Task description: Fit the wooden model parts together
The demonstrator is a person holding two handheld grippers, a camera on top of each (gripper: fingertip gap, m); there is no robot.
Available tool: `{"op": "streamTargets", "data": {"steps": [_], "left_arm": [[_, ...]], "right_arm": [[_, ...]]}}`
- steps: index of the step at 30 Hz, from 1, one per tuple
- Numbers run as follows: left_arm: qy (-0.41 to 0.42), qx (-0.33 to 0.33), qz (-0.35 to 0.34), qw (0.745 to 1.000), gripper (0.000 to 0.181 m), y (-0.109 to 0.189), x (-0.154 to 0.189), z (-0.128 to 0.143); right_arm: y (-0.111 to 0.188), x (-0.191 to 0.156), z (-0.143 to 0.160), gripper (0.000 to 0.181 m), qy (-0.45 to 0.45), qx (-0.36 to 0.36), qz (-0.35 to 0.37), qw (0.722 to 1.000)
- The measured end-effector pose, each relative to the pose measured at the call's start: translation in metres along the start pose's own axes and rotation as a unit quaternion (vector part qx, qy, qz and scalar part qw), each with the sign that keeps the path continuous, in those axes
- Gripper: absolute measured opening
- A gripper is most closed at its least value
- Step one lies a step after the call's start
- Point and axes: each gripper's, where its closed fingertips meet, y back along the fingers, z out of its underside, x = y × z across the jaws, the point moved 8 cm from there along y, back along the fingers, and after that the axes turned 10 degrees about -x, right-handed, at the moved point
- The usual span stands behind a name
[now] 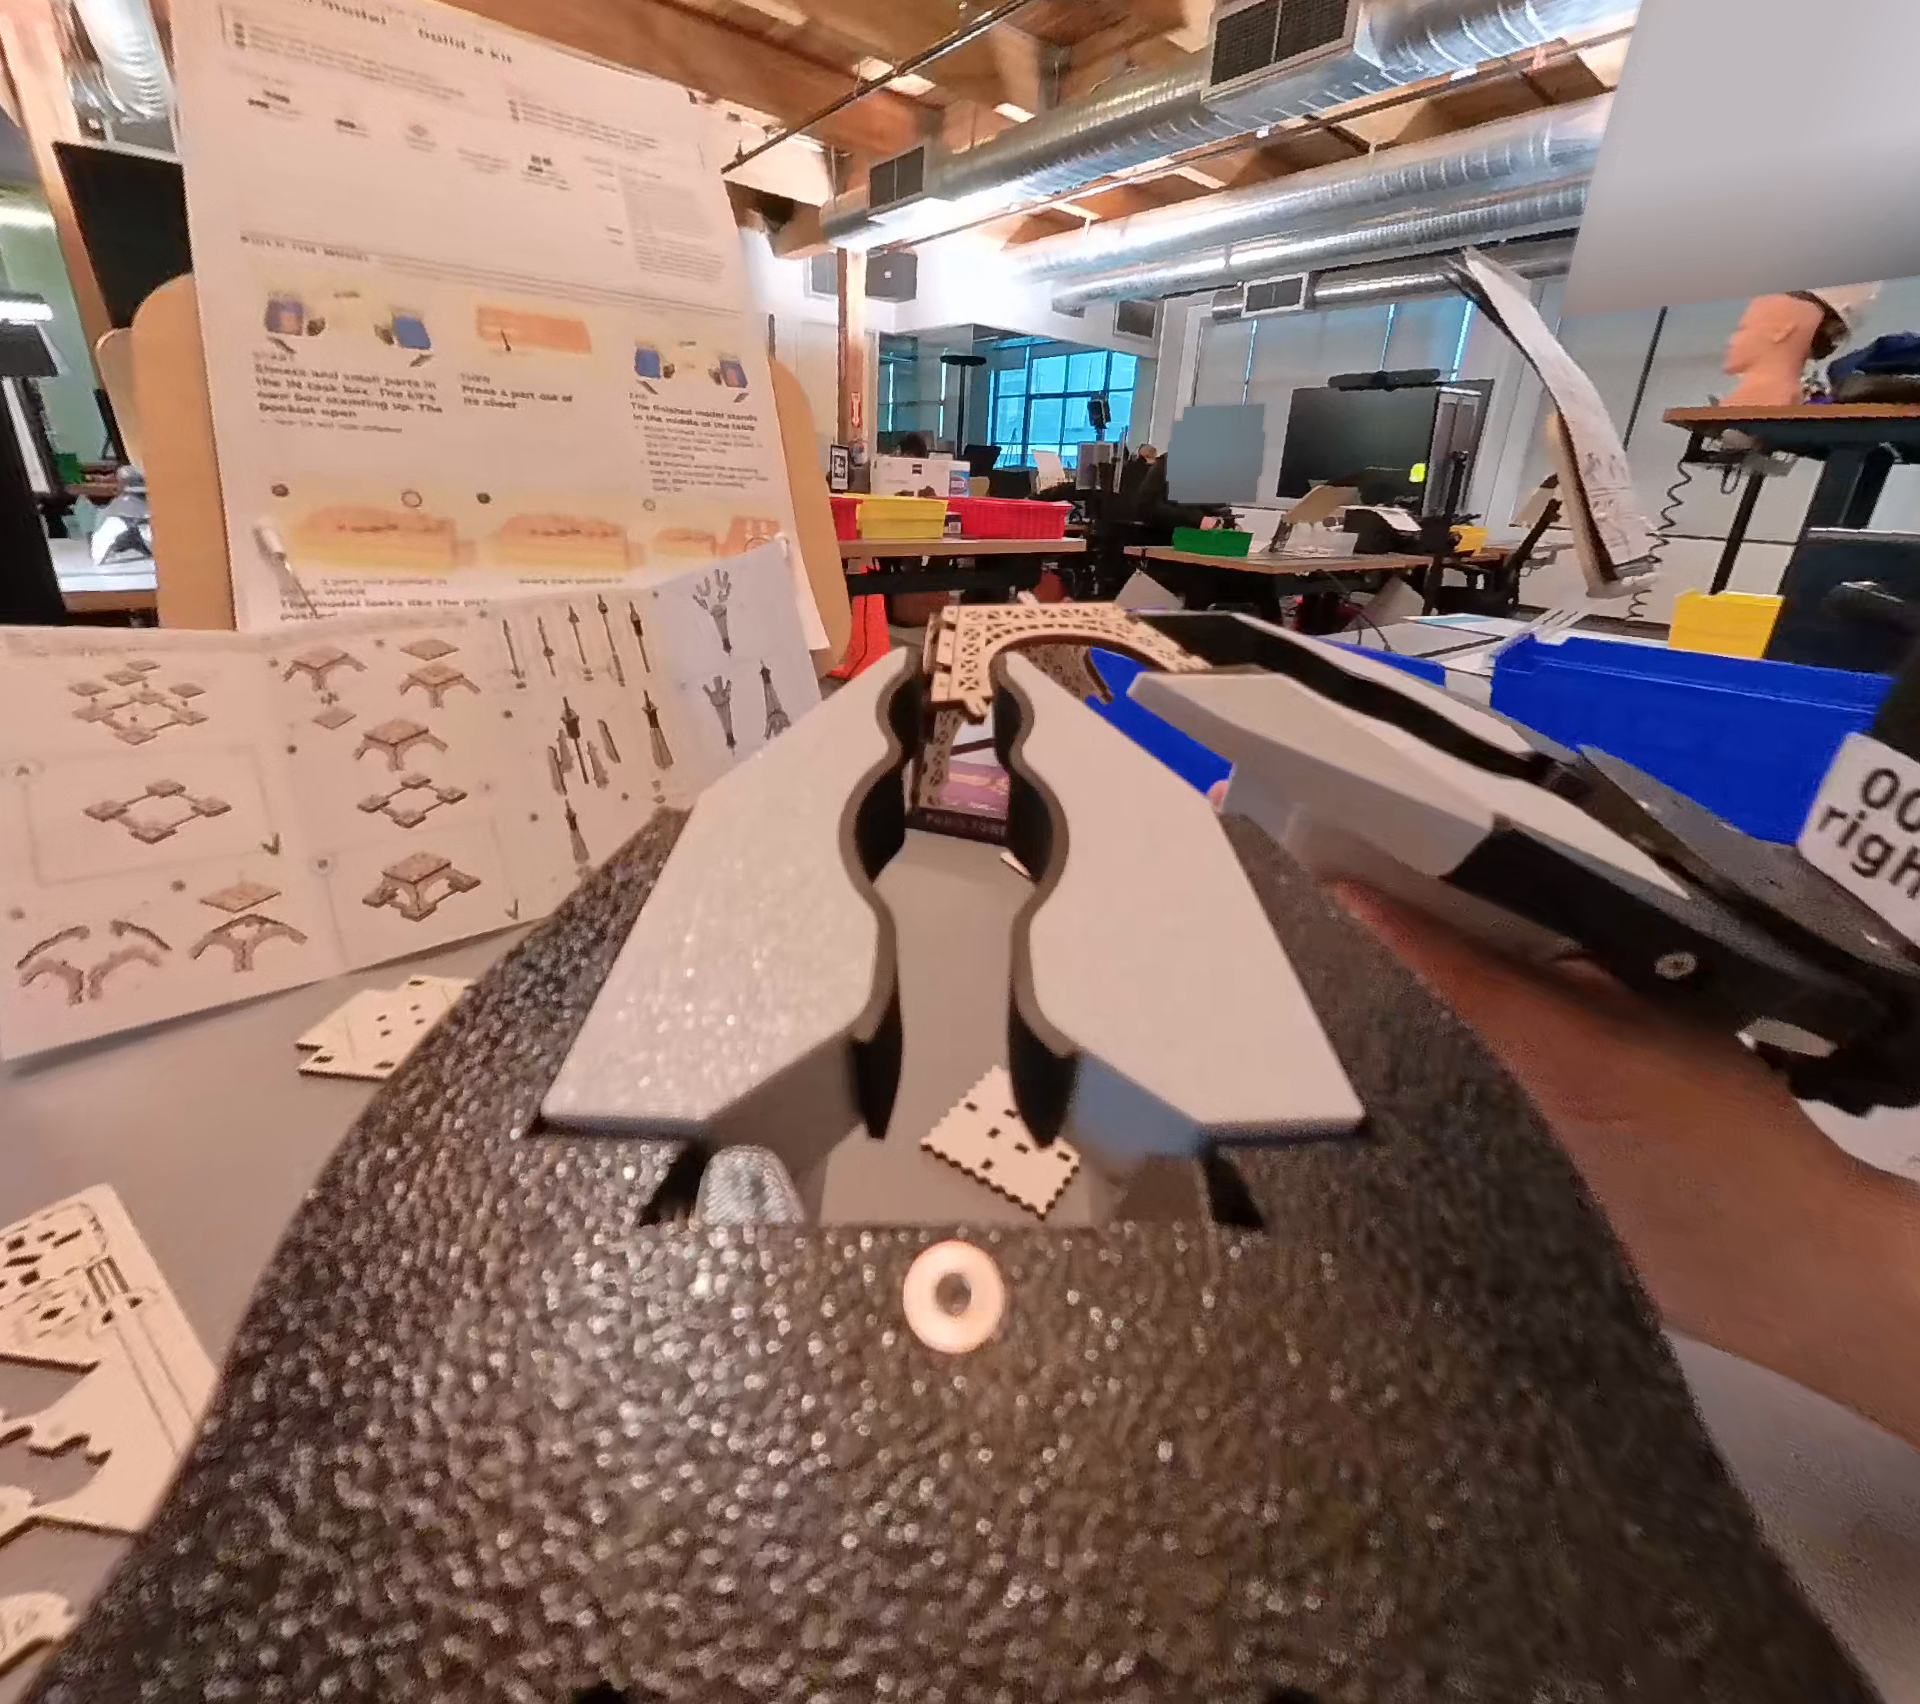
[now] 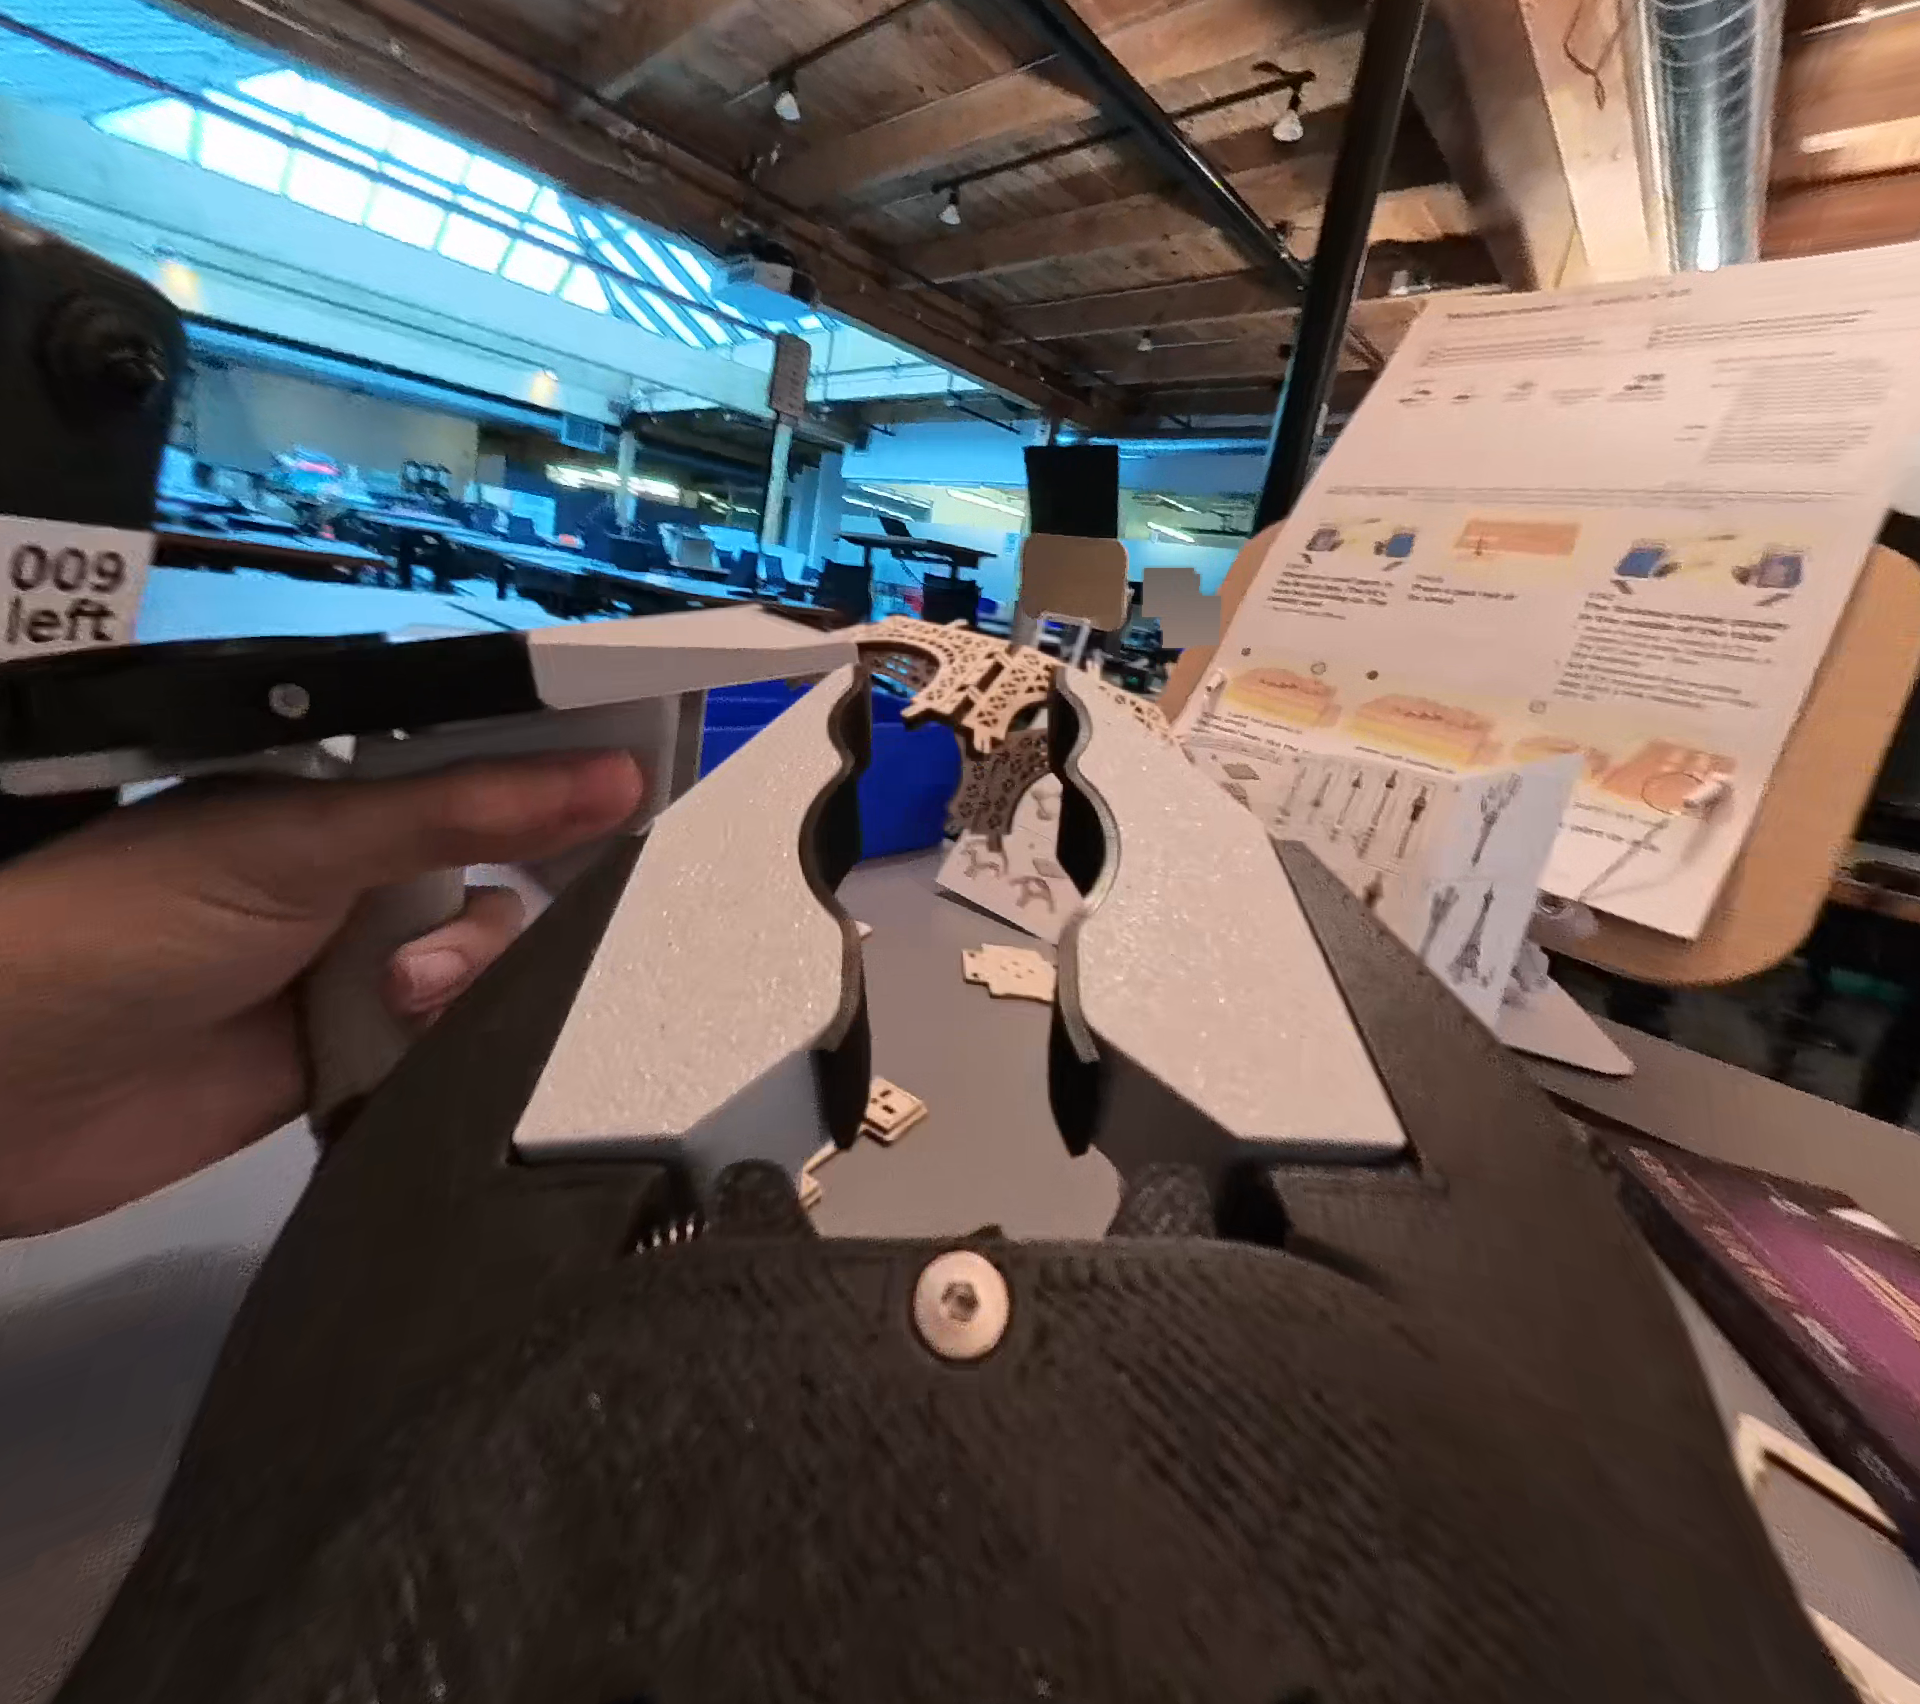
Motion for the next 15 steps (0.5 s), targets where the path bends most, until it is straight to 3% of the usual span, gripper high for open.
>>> {"op": "streamTargets", "data": {"steps": [4, 15], "left_arm": [[-0.019, -0.002, -0.012, 1.0, 0.009, 0.001, 0.0025, -0.0006], [-0.078, 0.027, -0.036, 0.996, 0.009, 0.0053, 0.0088, -0.0041]], "right_arm": [[0.0026, -0.0031, -0.0021, 0.017, 0.035, -0.004, 0.029, 0.999], [0.0022, -0.0013, 0.0004, 0.02, -0.033, -0.002, 0.03, 0.999]]}}
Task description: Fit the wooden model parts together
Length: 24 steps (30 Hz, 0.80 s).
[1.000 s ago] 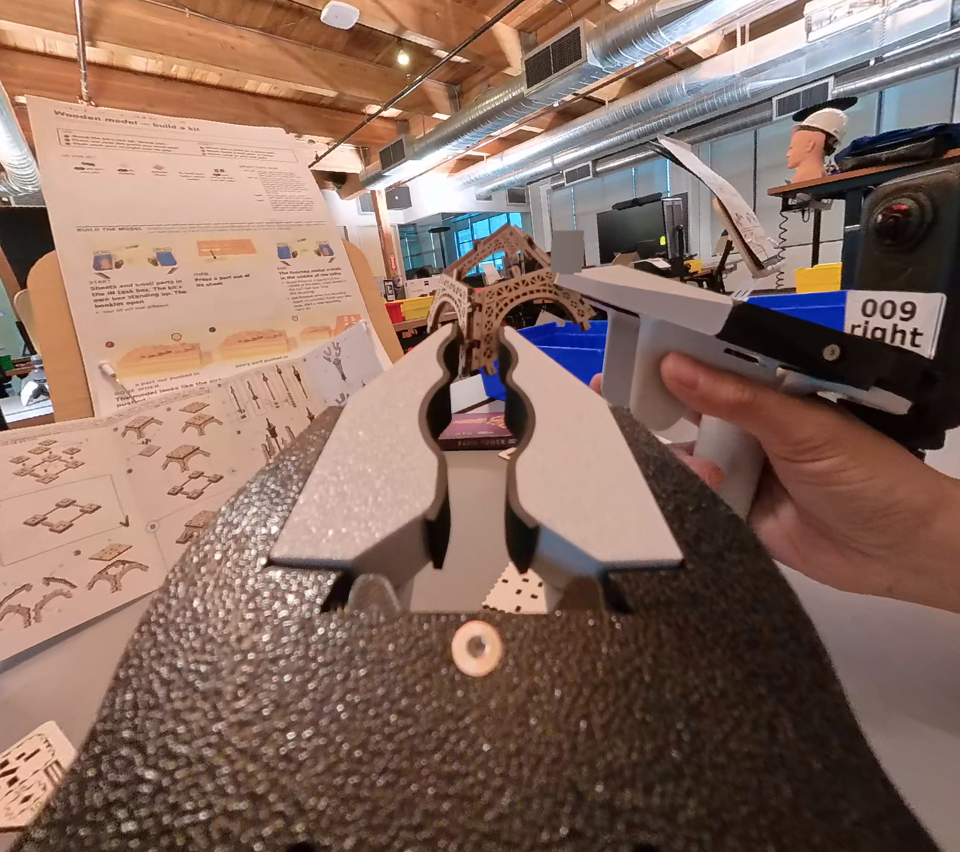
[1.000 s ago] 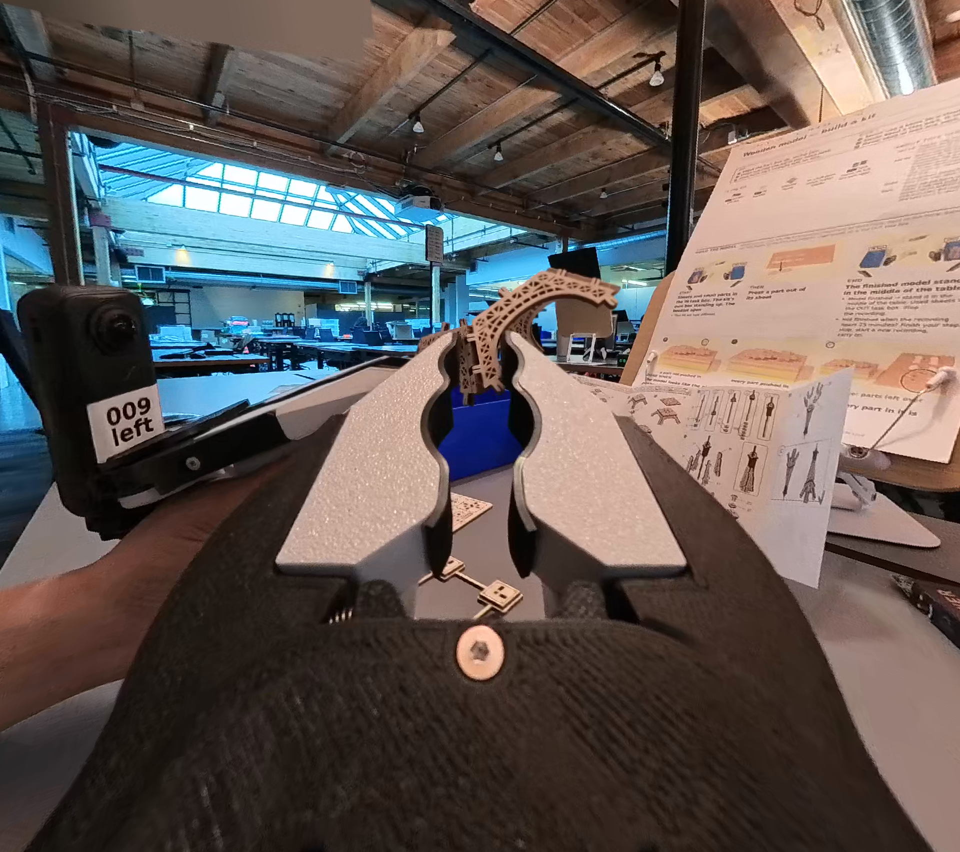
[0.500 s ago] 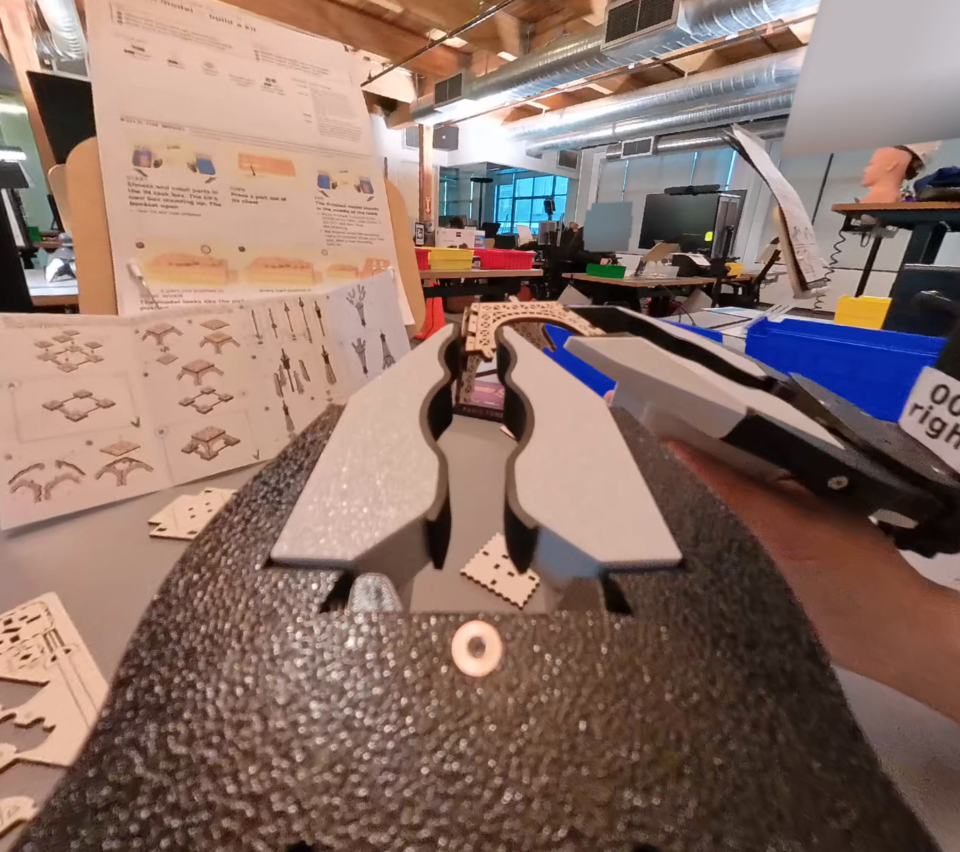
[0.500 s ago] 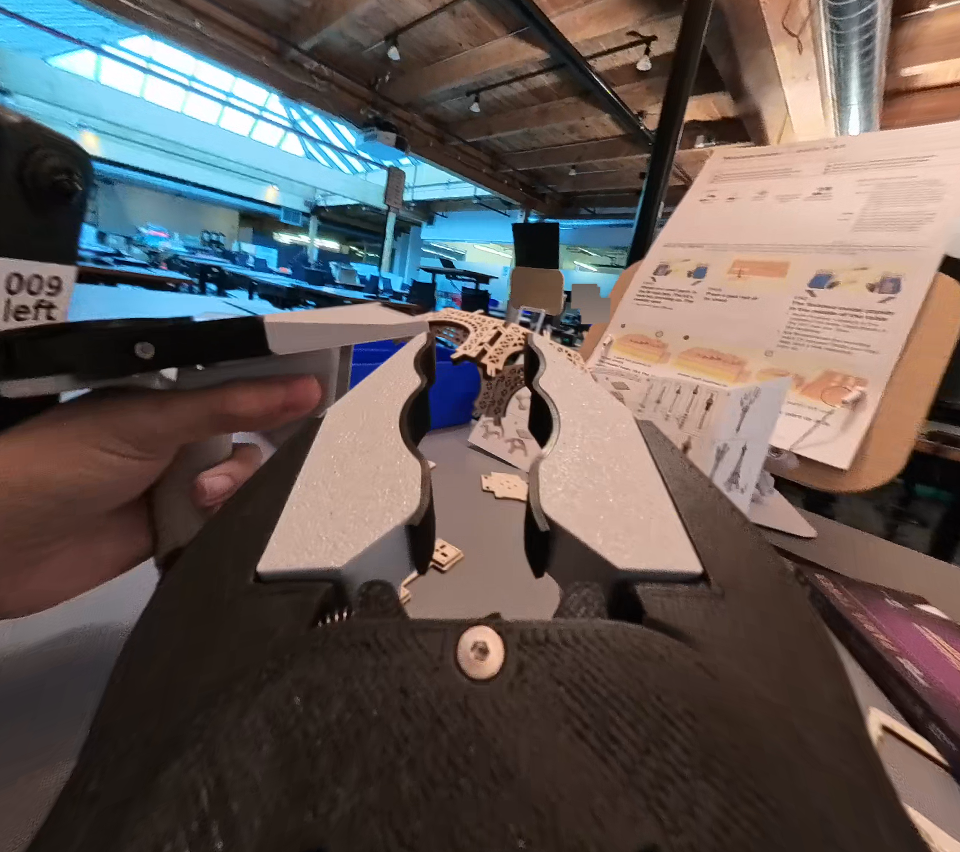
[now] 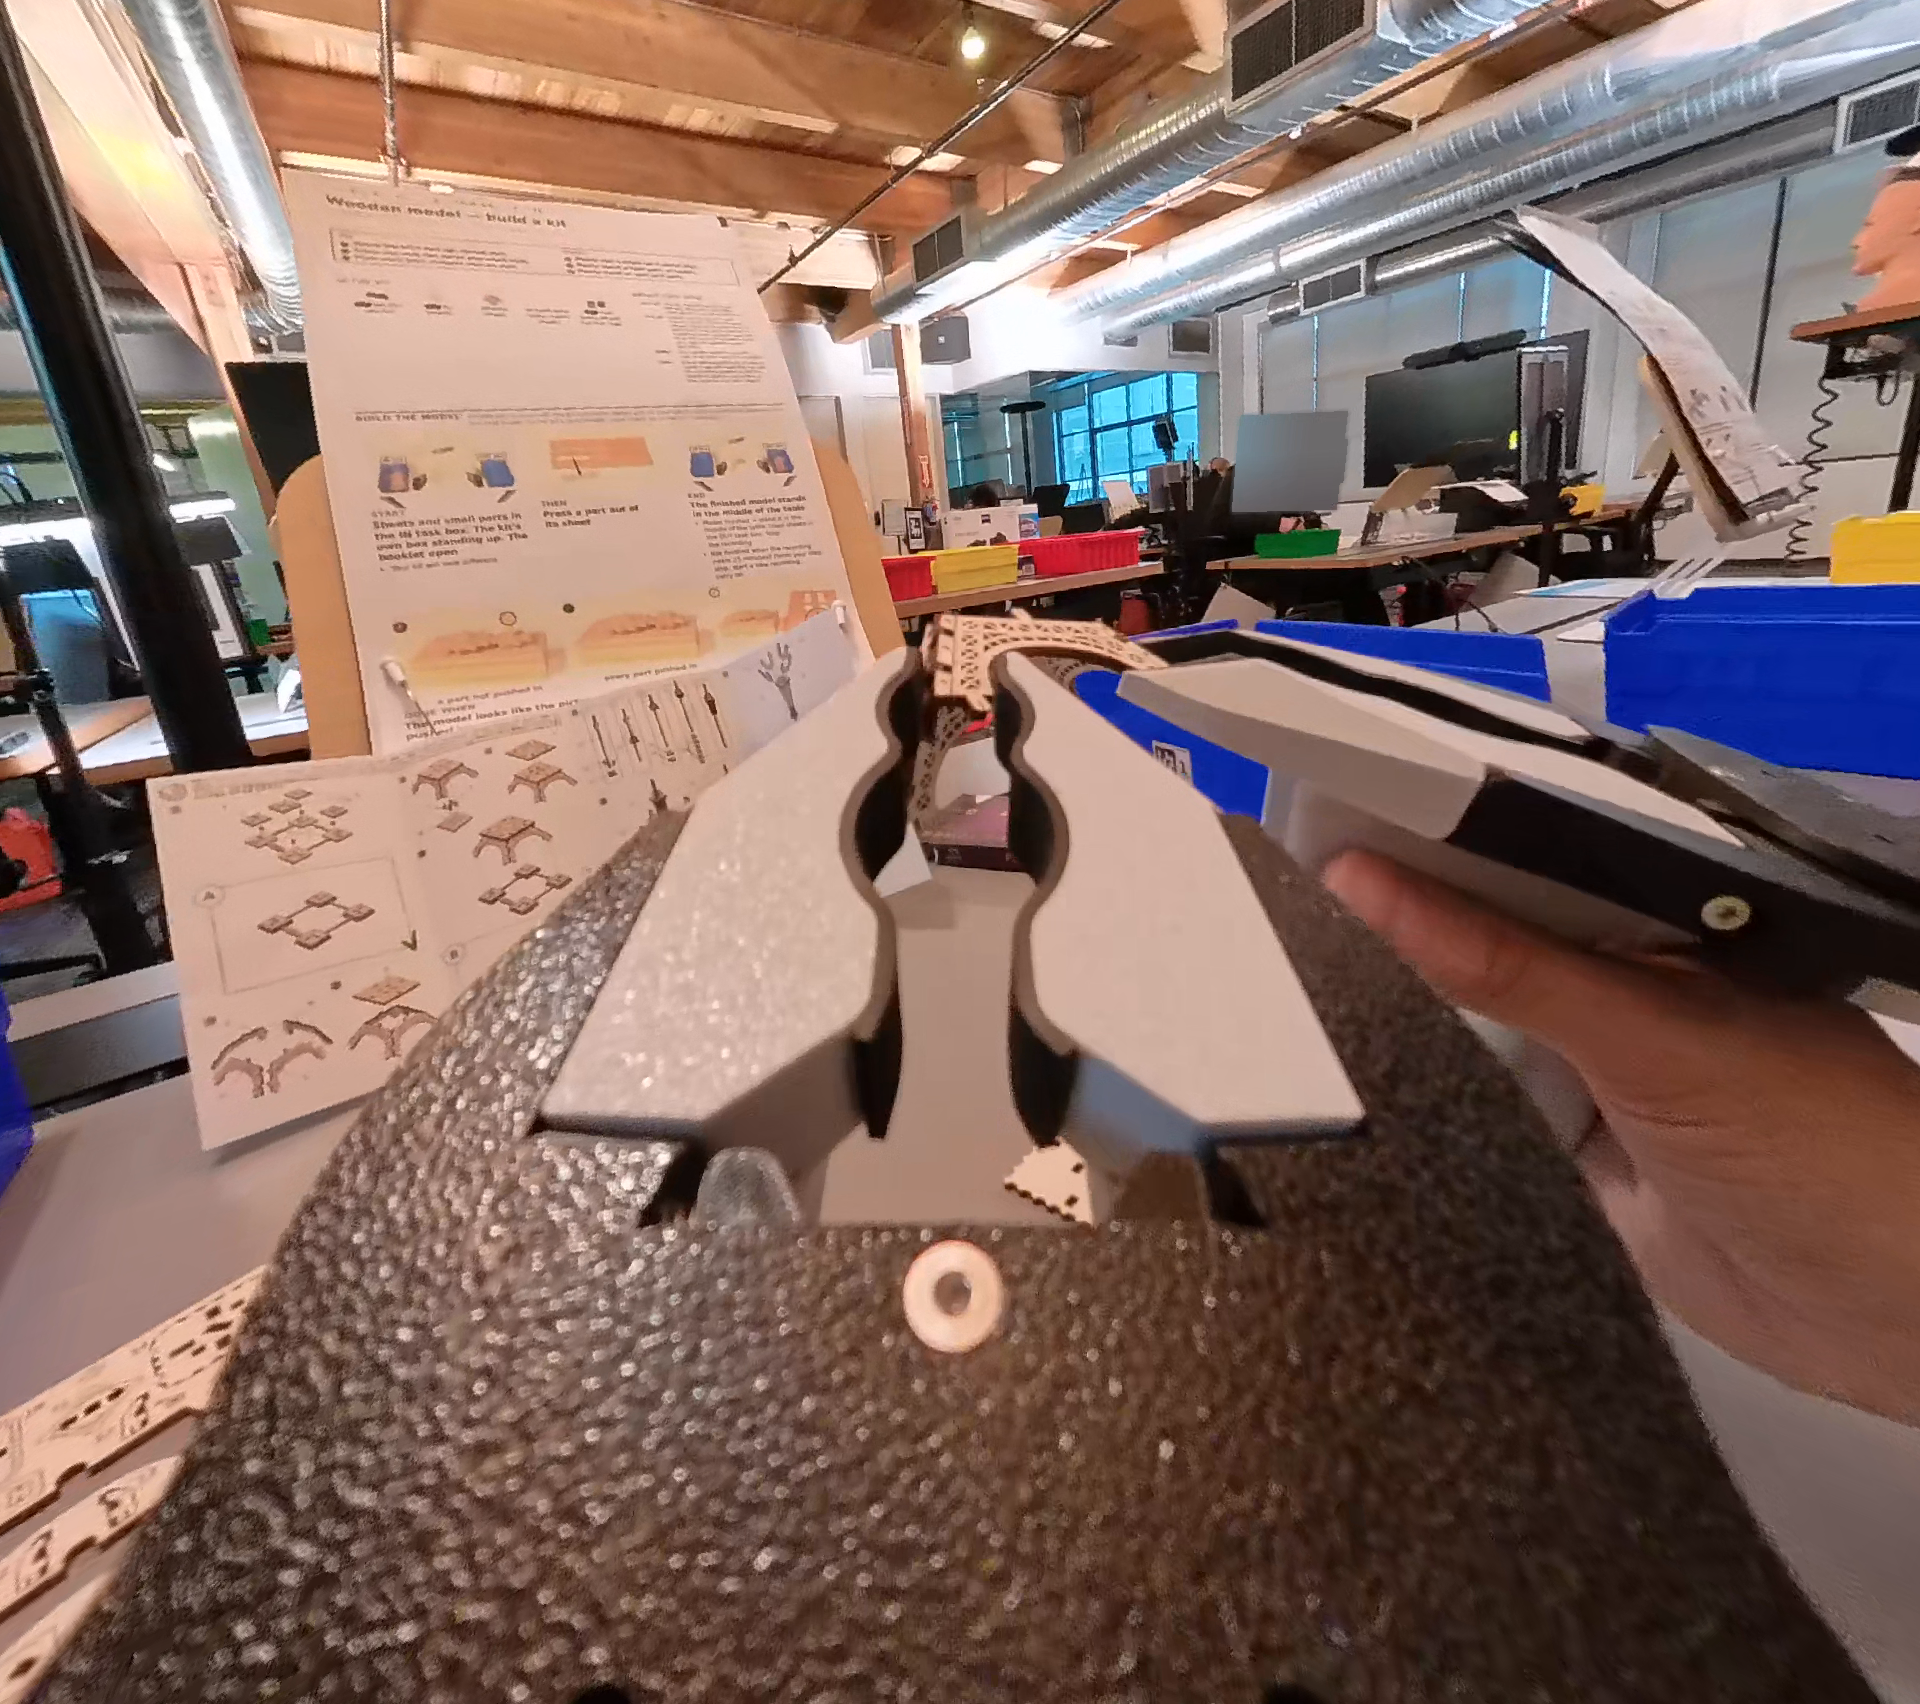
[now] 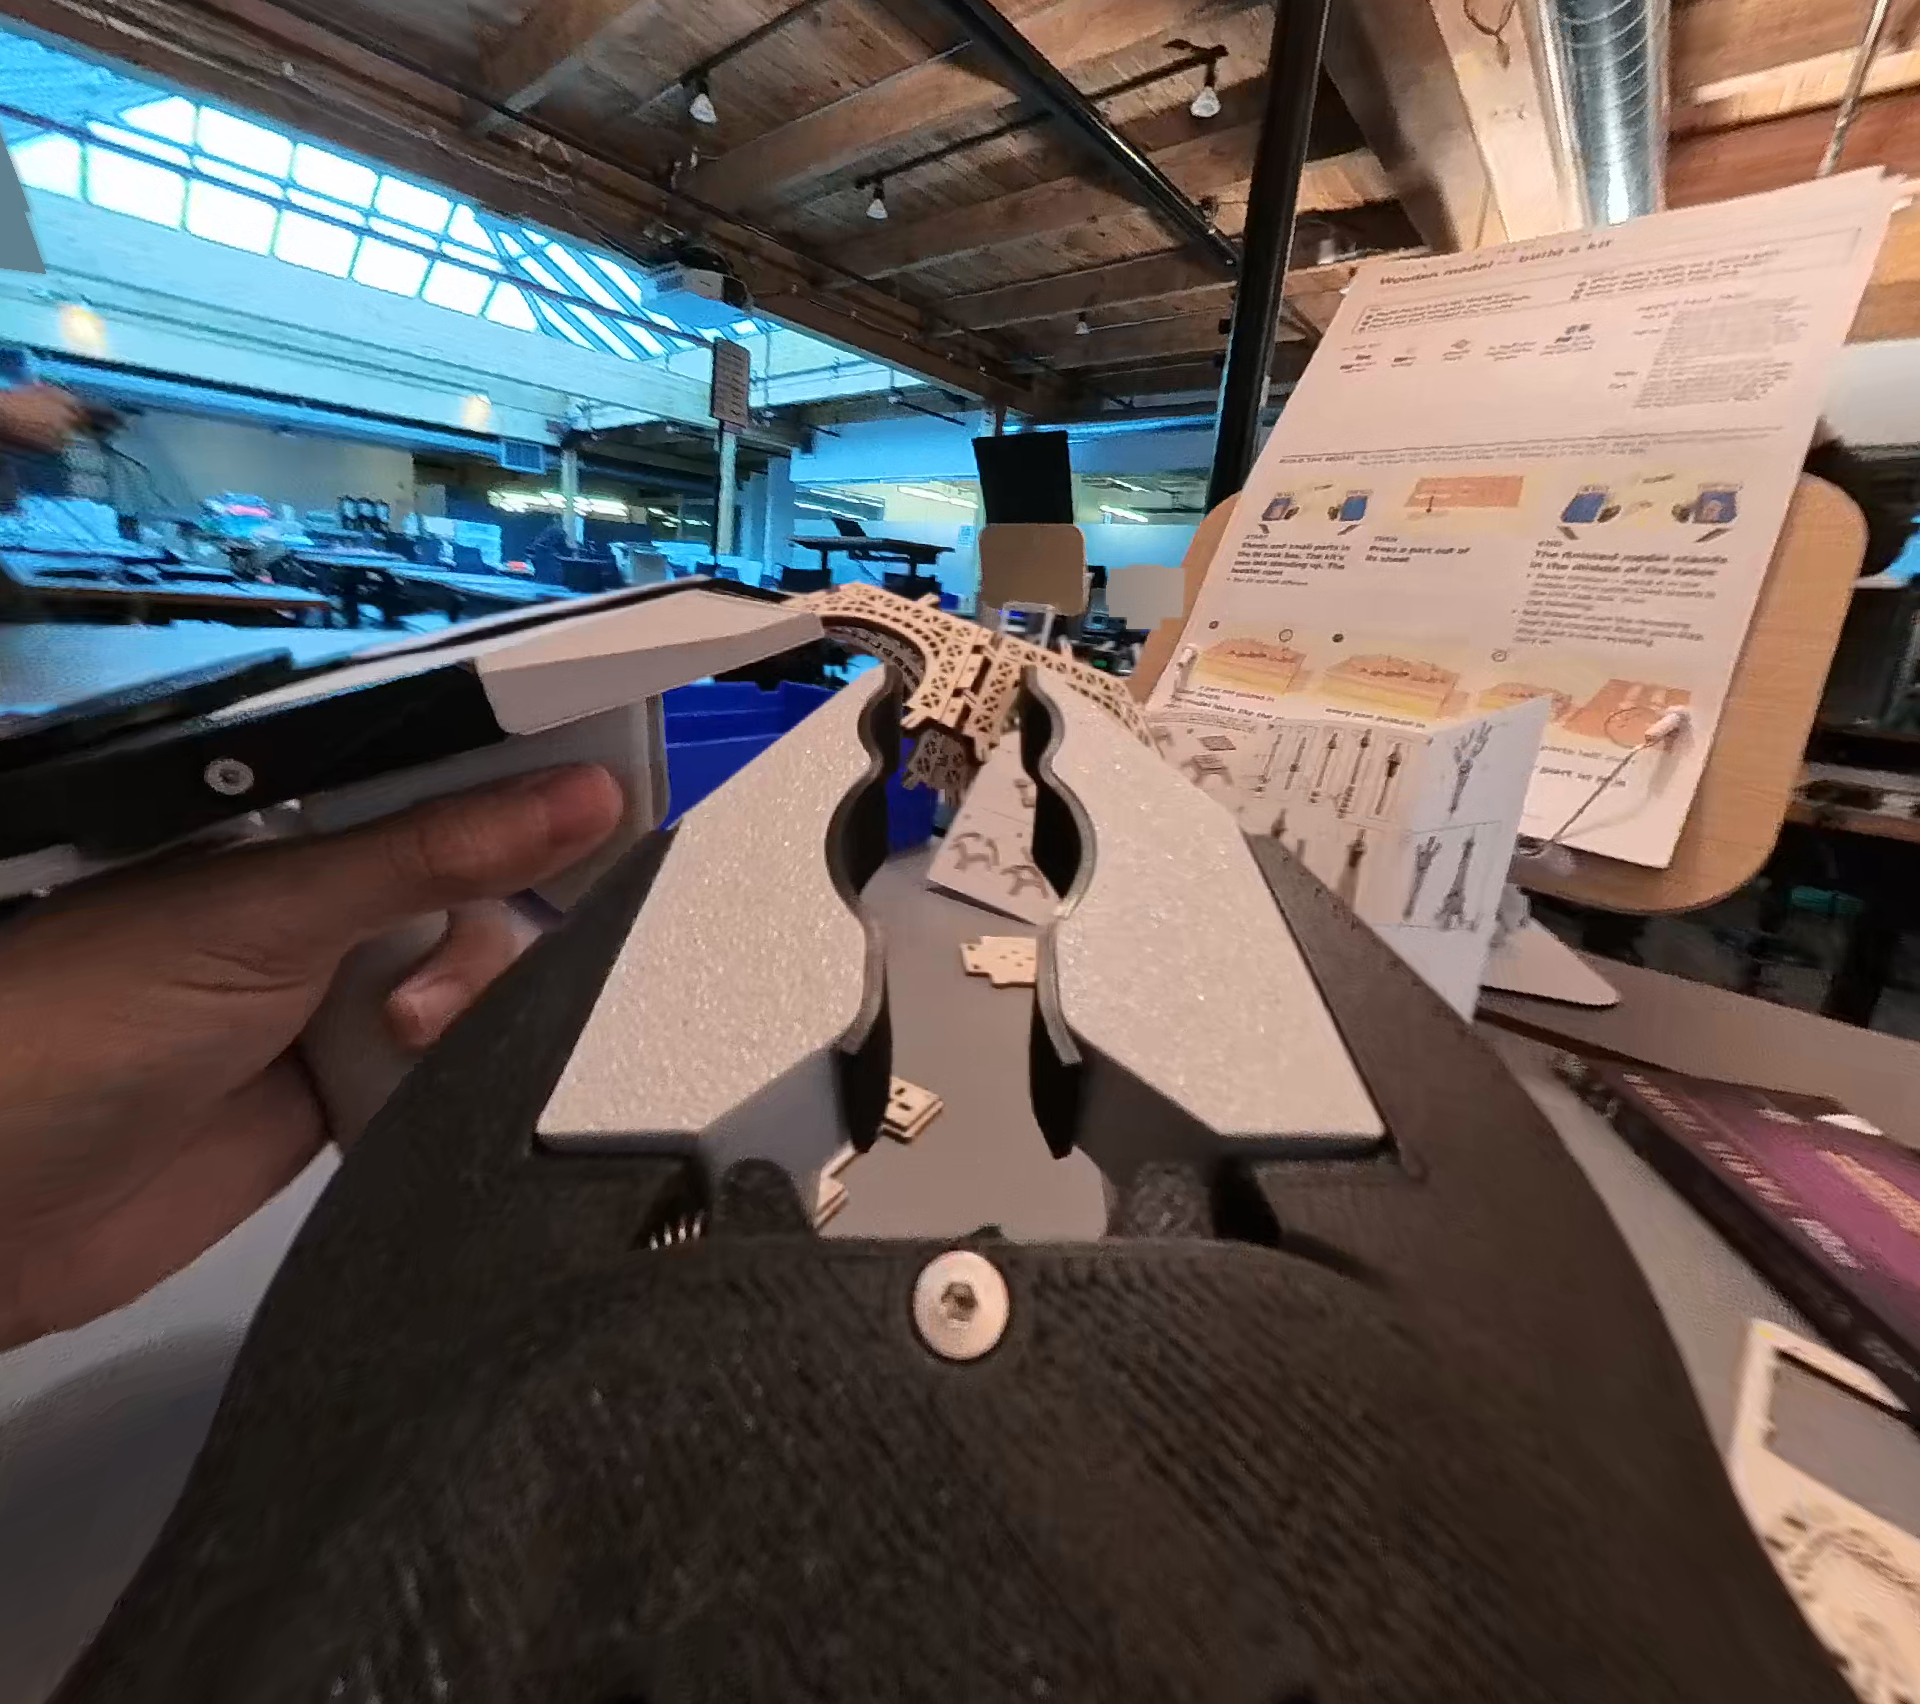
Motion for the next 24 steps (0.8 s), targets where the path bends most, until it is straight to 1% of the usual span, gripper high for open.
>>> {"op": "streamTargets", "data": {"steps": [2, 6, 8, 10, 11, 13, 14, 18, 20, 22, 24], "left_arm": [[0.001, 0.007, 0.001, 1.0, 0.01, 0.001, 0.001, 0.0], [-0.017, 0.001, -0.006, 1.0, 0.01, 0.0, 0.001, 0.001], [-0.027, 0.001, -0.01, 1.0, 0.01, 0.0, 0.002, 0.001], [-0.04, 0.006, -0.014, 0.999, 0.01, 0.001, 0.002, 0.001], [-0.049, 0.01, -0.014, 0.999, 0.009, 0.002, 0.003, 0.0], [-0.065, 0.013, -0.015, 0.998, 0.009, 0.003, 0.003, -0.002], [-0.071, 0.008, -0.016, 0.997, 0.009, 0.003, 0.003, -0.003], [-0.083, 0.007, -0.024, 0.996, 0.009, 0.005, 0.0, -0.005], [-0.108, -0.003, -0.037, 0.993, 0.009, 0.005, -0.003, -0.005], [-0.154, -0.006, -0.048, 0.987, 0.009, 0.006, -0.004, -0.007], [-0.219, -0.015, -0.055, 0.974, 0.009, 0.006, -0.004, -0.008]], "right_arm": [[0.0, 0.001, 0.001, 0.019, -0.018, 0.003, -0.006, 1.0], [-0.001, 0.004, 0.002, 0.018, -0.055, 0.003, -0.014, 0.998], [-0.001, 0.004, 0.003, 0.018, -0.088, 0.013, -0.021, 0.996], [-0.001, 0.005, 0.004, 0.019, -0.128, 0.025, -0.036, 0.991], [0.0, 0.006, 0.005, 0.014, -0.152, 0.034, -0.046, 0.987], [0.0, 0.01, 0.008, 0.011, -0.204, 0.049, -0.073, 0.975], [-0.001, 0.011, 0.009, 0.01, -0.207, 0.045, -0.078, 0.974], [-0.002, 0.009, 0.009, 0.013, -0.187, 0.043, -0.077, 0.978], [-0.004, 0.008, 0.012, 0.029, -0.158, 0.022, -0.058, 0.986], [-0.005, 0.009, 0.012, 0.04, -0.098, -0.002, -0.024, 0.995], [-0.007, 0.008, 0.01, 0.05, -0.017, -0.024, 0.0, 1.0]]}}
